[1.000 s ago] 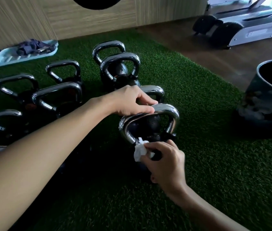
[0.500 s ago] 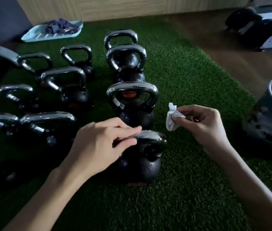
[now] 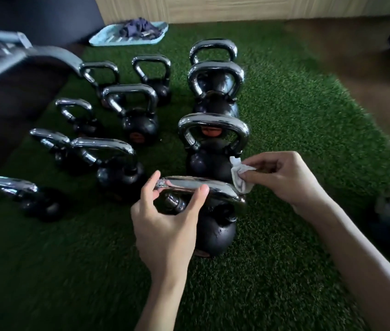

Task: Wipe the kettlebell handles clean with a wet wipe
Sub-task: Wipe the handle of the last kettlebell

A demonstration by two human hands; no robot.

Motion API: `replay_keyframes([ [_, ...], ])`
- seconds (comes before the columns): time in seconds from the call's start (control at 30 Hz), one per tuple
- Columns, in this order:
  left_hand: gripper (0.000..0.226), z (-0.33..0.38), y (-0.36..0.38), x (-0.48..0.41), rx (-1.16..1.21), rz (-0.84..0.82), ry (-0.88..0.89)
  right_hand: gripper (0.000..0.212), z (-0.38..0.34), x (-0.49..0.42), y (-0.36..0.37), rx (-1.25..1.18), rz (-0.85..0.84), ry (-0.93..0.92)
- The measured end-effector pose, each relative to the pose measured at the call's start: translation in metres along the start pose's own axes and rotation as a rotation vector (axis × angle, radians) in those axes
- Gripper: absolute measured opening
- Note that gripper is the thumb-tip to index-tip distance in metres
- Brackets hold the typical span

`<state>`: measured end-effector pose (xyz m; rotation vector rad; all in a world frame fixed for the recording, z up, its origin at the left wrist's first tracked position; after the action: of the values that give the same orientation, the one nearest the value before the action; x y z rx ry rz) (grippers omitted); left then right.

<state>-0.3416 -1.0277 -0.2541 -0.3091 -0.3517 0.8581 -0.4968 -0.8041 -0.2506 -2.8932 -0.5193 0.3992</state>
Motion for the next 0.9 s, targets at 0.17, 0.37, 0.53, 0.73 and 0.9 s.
replay_keyframes([
  [0.17, 0.088, -0.016, 0.011, -0.011, 0.133, -0.082, -0.23, 0.024, 0.02, -0.01, 0.02, -0.028, -0.154, 0.179],
  [0.37, 0.1, -0.015, 0.02, -0.009, 0.383, -0.106, -0.372, 0.037, 0.016, 0.0, 0.052, -0.125, -0.501, 0.277],
  [0.53, 0.094, -0.017, 0.028, -0.01, 0.538, -0.1, -0.518, 0.03, 0.004, -0.007, 0.028, -0.08, -0.308, 0.233],
  [0.73, 0.093, -0.011, 0.025, -0.013, 0.488, -0.093, -0.5, 0.019, -0.007, -0.017, 0.034, 0.041, -0.382, 0.183],
  [0.9, 0.095, -0.013, 0.02, -0.007, 0.511, -0.09, -0.502, 0.009, -0.016, -0.036, 0.072, 0.154, -0.556, 0.175],
])
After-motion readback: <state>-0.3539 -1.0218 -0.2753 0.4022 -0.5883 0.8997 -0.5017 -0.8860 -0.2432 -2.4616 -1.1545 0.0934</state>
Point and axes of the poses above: each hand's wrist, its own x-axis away from the middle knuckle, its own y-axis out of the palm, z = x × y, the point moved 10 cm from there along -x, towards the middle knuckle, and after that the axes turned 11 degrees about -y, right-handed, at the moved point
